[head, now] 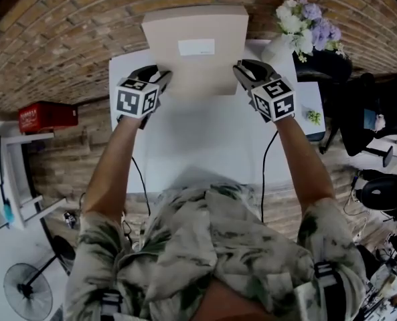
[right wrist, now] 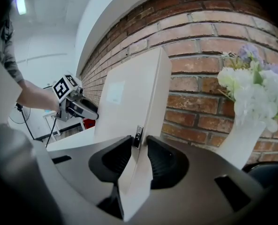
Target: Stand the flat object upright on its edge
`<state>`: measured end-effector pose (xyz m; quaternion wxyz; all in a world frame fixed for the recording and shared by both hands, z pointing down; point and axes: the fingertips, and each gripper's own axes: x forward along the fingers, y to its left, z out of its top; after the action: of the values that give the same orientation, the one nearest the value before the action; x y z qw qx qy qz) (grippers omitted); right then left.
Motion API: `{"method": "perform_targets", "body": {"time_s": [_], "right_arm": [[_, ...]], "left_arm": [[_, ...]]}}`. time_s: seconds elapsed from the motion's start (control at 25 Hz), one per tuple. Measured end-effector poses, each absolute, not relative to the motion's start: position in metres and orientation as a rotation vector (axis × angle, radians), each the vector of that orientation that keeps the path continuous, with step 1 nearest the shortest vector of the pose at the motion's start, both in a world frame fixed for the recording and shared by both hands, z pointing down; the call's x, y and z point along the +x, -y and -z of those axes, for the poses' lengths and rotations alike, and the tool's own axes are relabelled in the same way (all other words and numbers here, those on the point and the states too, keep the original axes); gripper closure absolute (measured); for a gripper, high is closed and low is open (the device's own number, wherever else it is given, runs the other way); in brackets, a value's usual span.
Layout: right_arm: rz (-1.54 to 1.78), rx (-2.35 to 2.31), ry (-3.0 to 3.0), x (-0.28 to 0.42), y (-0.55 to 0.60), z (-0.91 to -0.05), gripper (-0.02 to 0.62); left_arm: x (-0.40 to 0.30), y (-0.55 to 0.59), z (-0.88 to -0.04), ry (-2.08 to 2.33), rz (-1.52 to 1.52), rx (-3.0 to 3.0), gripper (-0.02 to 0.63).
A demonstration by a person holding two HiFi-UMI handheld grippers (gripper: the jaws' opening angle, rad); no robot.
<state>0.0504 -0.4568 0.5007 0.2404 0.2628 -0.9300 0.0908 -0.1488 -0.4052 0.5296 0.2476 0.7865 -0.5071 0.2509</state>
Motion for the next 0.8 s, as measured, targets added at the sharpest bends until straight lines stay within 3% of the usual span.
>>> {"method": "perform_targets", "body": {"time_s": [0.8], "right_arm": [[0.015, 0.755, 2.520, 0.029, 0.542, -0.522, 0.476]], "left_arm": [[-0.168, 0.488, -0.551, 1.571, -0.791, 2.132, 0.430]]}}
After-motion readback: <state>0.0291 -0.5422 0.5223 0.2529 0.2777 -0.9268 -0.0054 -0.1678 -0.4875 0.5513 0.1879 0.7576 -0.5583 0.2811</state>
